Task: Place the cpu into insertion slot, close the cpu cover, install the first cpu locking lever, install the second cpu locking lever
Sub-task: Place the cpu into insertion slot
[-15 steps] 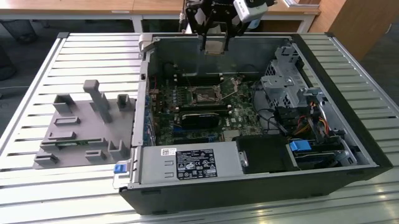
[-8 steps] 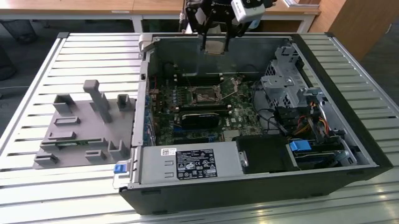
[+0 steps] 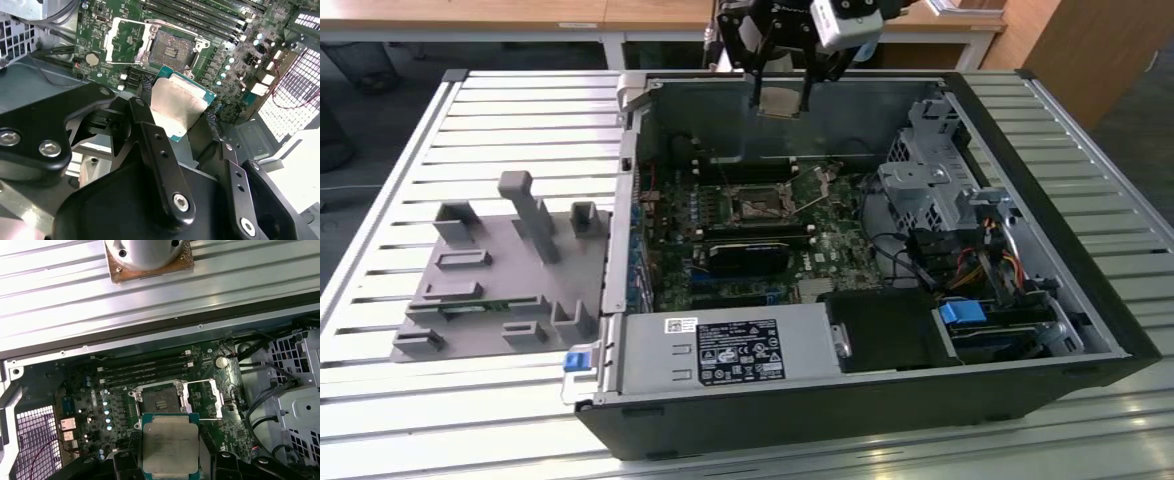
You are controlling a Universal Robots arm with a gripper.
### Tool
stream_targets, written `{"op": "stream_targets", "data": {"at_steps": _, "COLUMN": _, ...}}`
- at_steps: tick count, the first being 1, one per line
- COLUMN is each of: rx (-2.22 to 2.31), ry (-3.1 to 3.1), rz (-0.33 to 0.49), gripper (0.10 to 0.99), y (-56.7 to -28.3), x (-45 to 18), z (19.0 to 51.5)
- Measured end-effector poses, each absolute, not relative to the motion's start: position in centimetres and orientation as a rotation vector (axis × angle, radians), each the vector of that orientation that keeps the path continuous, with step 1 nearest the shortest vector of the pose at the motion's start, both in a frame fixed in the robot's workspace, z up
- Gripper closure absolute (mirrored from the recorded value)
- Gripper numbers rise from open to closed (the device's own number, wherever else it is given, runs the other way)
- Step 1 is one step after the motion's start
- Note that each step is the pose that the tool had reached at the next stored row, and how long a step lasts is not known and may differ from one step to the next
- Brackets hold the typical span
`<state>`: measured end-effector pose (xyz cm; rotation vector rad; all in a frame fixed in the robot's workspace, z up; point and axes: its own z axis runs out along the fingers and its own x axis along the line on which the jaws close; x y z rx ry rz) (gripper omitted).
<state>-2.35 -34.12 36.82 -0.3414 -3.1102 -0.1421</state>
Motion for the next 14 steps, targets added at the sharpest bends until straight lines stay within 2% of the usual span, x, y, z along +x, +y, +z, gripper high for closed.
{"op": "stream_targets", "data": {"at_steps": 14, "rx": -0.523, "ry": -3.090, "rz": -0.143, "gripper": 0.549, "y": -34.12, "x": -2.35, "z": 36.72}}
